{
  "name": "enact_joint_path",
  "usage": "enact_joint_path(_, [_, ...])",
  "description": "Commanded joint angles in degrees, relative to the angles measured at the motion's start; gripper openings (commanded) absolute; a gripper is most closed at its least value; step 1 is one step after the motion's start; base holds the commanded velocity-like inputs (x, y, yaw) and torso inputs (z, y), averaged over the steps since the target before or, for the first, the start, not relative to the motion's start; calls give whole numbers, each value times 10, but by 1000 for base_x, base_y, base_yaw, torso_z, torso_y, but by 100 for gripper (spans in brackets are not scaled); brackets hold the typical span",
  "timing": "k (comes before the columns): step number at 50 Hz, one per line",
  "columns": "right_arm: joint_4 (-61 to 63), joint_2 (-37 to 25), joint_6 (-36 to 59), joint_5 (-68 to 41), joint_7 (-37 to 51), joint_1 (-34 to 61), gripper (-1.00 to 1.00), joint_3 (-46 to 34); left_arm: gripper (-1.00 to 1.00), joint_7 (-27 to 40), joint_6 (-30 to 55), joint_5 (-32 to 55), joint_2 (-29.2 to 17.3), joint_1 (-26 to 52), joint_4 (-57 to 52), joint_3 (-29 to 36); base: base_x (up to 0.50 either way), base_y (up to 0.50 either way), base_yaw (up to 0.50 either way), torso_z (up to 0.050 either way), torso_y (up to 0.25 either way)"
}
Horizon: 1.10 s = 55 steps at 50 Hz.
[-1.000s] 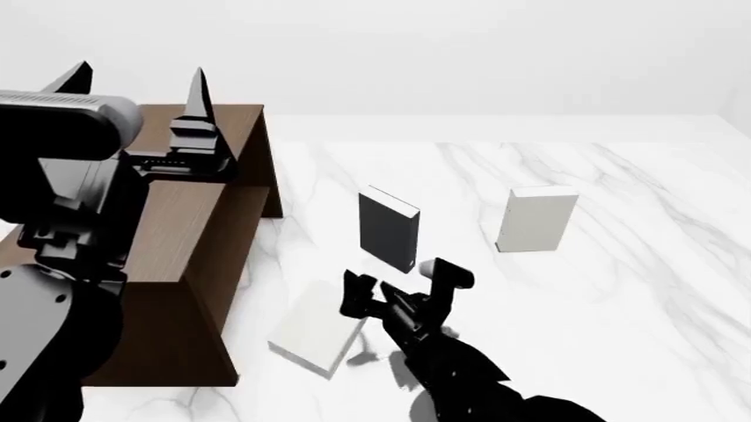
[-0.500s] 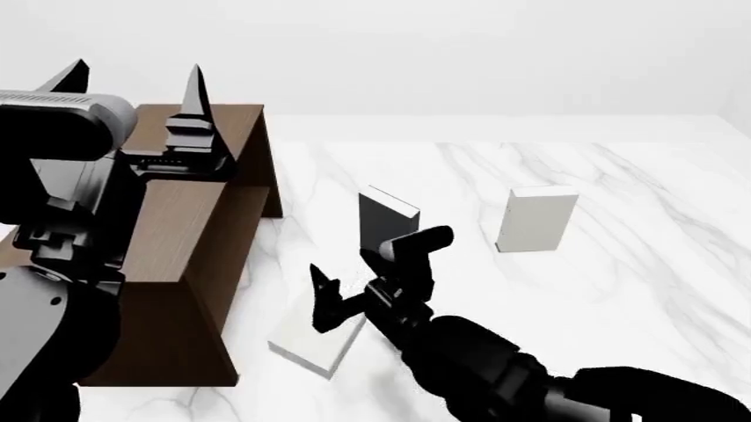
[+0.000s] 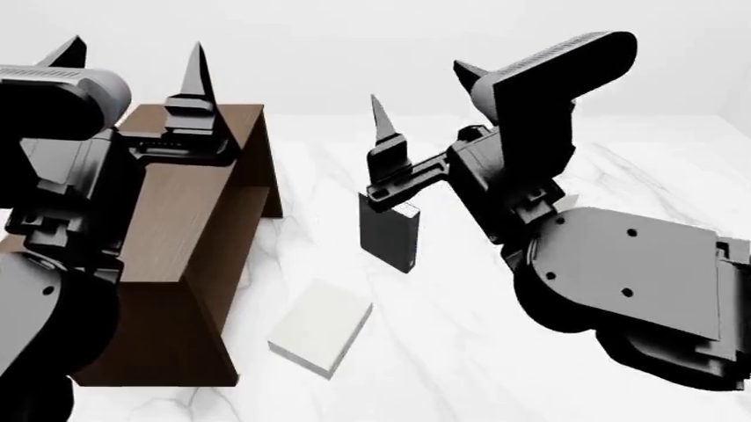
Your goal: Pick up the book on the right and place it under the cabinet shelf.
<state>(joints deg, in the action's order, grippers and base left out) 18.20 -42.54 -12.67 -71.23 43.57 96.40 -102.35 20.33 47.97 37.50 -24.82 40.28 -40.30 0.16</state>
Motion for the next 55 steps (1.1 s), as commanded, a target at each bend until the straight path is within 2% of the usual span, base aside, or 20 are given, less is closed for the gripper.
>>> enact_joint_path(1, [79,-122,98,39,98,132,100,7,100,5,10,15,2,16,-7,-3,0,0,0,0,0])
enact_joint_path(10, [109,-208,144,38,107,179,100,15,100,8,13,19,7,23,-10,9,0,0,0,0,0])
enact_joint_path(14, [125,-236,193,49,113,213,100,16,100,2,8,17,17,28,1,24,0,0,0,0,0])
enact_joint_path(30, [149,-315,320,5,125,309,100,58,100,-3,21,29,95,100,39,114,0,0,0,0,0])
enact_joint_path(40, [151,-337,349,3,127,319,100,75,100,16,4,-6,138,78,56,182,0,0,0,0,0])
enact_joint_path(55, [151,-351,350,13,123,299,100,83,100,106,-54,-86,192,-29,62,269,0,0,0,0,0])
